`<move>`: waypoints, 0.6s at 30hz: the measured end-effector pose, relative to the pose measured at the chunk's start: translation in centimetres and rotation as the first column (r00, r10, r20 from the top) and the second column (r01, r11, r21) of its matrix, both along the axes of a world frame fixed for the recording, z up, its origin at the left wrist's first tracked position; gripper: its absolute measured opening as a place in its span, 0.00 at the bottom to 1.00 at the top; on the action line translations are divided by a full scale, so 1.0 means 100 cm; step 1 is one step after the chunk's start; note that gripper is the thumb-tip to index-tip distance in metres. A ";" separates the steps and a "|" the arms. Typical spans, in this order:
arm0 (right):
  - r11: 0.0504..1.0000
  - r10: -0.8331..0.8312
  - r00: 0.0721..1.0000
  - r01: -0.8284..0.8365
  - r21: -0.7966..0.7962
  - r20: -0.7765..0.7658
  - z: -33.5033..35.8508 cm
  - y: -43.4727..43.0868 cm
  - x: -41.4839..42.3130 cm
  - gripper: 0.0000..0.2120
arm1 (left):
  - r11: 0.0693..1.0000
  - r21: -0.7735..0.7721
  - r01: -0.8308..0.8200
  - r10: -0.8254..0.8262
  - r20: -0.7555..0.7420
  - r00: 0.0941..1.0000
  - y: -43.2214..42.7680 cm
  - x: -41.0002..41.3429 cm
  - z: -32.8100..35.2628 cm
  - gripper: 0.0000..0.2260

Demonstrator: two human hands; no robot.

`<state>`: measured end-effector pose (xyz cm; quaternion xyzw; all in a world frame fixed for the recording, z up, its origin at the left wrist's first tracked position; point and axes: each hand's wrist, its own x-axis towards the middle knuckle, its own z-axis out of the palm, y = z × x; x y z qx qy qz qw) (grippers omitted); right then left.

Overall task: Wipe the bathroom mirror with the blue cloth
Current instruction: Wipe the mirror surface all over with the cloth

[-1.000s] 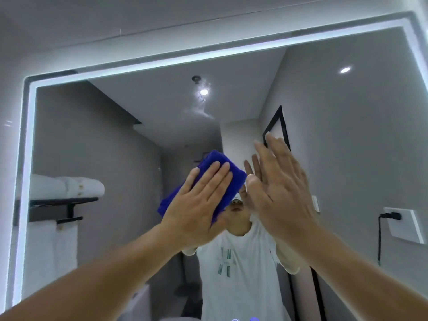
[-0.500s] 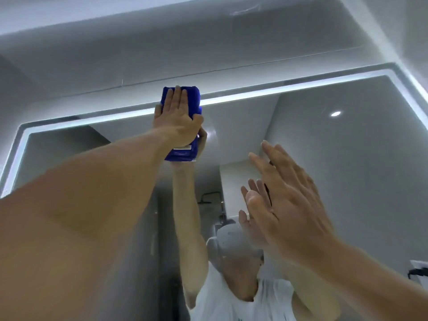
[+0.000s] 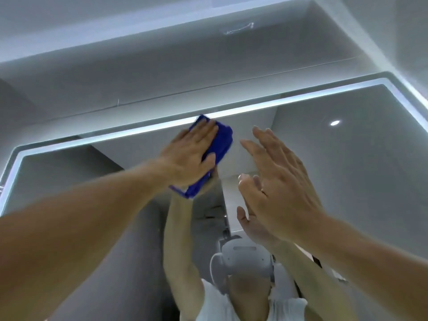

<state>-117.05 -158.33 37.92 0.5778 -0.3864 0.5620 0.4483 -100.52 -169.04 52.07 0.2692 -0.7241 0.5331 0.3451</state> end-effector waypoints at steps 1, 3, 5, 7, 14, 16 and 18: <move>1.000 -0.001 1.000 0.001 -0.008 -0.004 0.002 0.000 -0.001 0.29 | 1.000 0.022 -0.004 0.006 -0.074 0.997 0.004 -0.009 0.023 0.30; 1.000 0.000 1.000 0.000 -0.013 -0.005 0.004 0.000 -0.004 0.28 | 0.995 0.100 -0.012 0.034 -0.224 0.974 0.010 -0.024 0.062 0.30; 1.000 -0.017 1.000 0.017 -0.009 -0.017 0.004 0.000 -0.011 0.28 | 0.980 0.193 0.043 0.039 -0.402 0.915 0.011 -0.033 0.084 0.30; 0.999 -0.052 0.998 0.051 -0.012 -0.037 0.002 0.001 -0.020 0.28 | 0.980 0.176 0.092 0.020 -0.546 0.837 0.008 -0.037 0.085 0.30; 1.000 -0.020 1.000 0.020 -0.012 0.020 -0.005 0.003 -0.031 0.29 | 0.992 0.045 0.116 -0.093 -0.356 0.930 0.006 -0.038 -0.012 0.31; 1.000 0.004 1.000 -0.004 -0.011 0.017 -0.009 0.005 -0.023 0.28 | 0.996 0.038 0.080 -0.069 -0.223 0.972 0.002 -0.030 -0.073 0.31; 1.000 0.020 1.000 -0.020 -0.012 0.006 -0.013 0.008 -0.017 0.29 | 1.000 0.003 0.026 -0.026 -0.056 0.998 0.000 -0.016 -0.132 0.31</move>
